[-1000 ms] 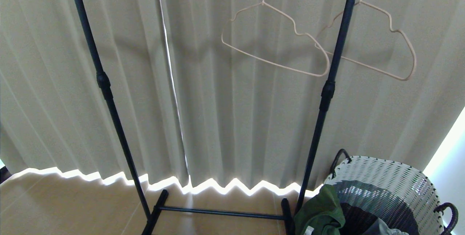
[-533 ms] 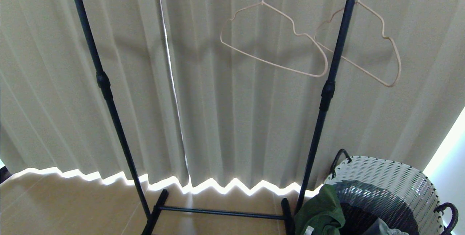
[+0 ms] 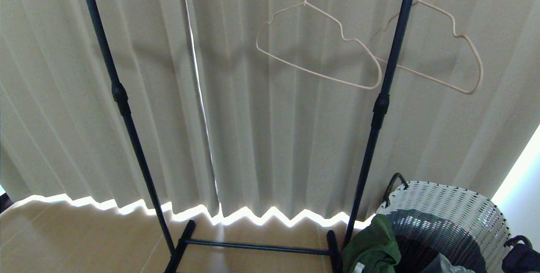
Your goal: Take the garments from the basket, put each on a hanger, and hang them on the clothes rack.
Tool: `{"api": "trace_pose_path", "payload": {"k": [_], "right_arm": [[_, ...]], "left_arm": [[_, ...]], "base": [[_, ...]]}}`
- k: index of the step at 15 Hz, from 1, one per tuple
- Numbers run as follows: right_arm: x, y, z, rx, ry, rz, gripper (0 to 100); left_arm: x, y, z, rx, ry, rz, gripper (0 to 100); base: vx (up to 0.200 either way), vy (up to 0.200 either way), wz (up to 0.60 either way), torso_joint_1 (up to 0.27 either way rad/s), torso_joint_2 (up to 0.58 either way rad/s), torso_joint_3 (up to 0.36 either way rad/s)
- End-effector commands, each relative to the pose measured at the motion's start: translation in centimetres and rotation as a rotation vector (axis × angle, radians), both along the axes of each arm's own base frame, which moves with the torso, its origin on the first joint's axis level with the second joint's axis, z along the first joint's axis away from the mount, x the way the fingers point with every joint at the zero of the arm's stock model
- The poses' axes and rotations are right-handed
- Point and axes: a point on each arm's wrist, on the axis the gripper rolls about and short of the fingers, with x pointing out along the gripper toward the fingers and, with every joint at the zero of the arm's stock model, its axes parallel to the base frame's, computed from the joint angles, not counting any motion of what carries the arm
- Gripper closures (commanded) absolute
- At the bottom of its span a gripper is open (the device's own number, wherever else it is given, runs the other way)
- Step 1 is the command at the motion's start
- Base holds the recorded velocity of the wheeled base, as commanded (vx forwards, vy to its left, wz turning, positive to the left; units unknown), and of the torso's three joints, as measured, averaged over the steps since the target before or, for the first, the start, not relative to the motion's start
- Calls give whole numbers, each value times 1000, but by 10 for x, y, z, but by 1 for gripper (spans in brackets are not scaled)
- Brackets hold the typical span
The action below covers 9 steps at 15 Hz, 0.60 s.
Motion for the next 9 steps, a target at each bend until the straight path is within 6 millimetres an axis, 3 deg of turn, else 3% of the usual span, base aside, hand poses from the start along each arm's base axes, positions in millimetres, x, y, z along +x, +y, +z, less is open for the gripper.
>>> {"api": "trace_pose_path", "payload": {"k": [1,4,9], "right_arm": [[4,0,-5,-3,26,9,0],[13,0,-12,-6,41,13,0],[48,-2,-24,-50,73,82,0]], "left_arm": [[0,0,0,-1,-1,1,0],[0,0,0,-1,-1,1,0],[0,0,0,-2,-1,1,0]], "base": [[0,0,0,0,0,0],[0,0,0,0,0,0],[0,0,0,0,0,0]]}}
